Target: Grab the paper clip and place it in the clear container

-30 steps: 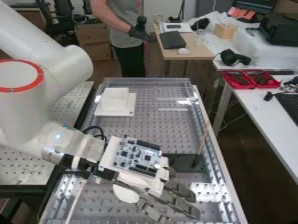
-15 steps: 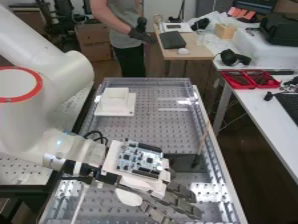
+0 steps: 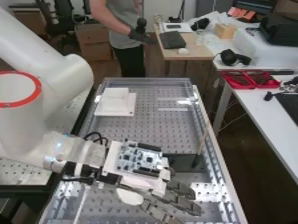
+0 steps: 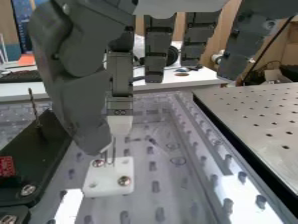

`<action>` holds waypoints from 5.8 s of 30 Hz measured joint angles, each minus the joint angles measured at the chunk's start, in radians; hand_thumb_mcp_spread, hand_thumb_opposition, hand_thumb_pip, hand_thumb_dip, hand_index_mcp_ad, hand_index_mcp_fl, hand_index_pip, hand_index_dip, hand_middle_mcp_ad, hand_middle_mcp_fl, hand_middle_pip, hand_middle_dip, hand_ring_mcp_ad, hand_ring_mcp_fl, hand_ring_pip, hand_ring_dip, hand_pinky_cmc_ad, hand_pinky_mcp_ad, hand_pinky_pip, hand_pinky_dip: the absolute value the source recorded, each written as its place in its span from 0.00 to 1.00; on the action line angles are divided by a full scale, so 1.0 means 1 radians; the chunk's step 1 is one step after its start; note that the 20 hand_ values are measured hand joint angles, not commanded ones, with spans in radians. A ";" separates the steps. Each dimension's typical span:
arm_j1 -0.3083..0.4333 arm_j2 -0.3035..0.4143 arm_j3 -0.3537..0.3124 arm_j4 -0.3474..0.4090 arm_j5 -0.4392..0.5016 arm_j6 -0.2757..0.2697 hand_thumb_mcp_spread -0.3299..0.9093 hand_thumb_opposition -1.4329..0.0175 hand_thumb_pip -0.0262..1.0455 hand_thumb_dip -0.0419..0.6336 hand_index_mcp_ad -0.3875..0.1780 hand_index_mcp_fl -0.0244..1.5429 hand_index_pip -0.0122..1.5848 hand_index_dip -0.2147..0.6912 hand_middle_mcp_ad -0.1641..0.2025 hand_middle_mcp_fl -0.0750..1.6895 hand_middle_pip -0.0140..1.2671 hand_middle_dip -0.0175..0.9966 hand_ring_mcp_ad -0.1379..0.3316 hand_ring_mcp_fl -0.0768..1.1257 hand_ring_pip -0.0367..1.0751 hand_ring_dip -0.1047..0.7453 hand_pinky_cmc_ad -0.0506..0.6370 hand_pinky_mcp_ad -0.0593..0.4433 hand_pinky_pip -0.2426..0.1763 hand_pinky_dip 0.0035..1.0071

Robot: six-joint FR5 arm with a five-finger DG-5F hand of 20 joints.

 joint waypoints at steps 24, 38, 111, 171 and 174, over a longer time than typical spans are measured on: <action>-0.023 -0.032 0.038 -0.014 -0.059 -0.004 0.72 0.40 0.47 0.44 0.39 0.30 0.86 0.38 0.44 0.19 0.10 0.20 0.51 0.11 0.13 0.23 0.58 0.67 0.77 0.19; -0.024 -0.042 0.050 -0.017 -0.064 0.000 0.73 0.39 0.47 0.44 0.35 0.31 0.86 0.38 0.43 0.19 0.10 0.20 0.51 0.12 0.13 0.23 0.58 0.67 0.77 0.19; 0.232 0.356 -0.246 0.223 -0.087 0.230 0.77 0.36 0.41 0.44 0.36 0.52 0.76 0.37 0.43 0.25 0.11 0.22 0.51 0.17 0.14 0.26 0.58 0.67 0.82 0.19; 0.540 0.044 -0.002 0.057 0.126 0.283 0.77 0.36 0.41 0.44 0.36 0.54 0.74 0.38 0.44 0.26 0.11 0.22 0.51 0.17 0.14 0.26 0.58 0.68 0.82 0.19; 0.546 0.038 0.006 0.056 0.122 0.289 0.77 0.36 0.41 0.44 0.36 0.54 0.74 0.38 0.44 0.26 0.11 0.22 0.51 0.17 0.14 0.26 0.58 0.68 0.82 0.19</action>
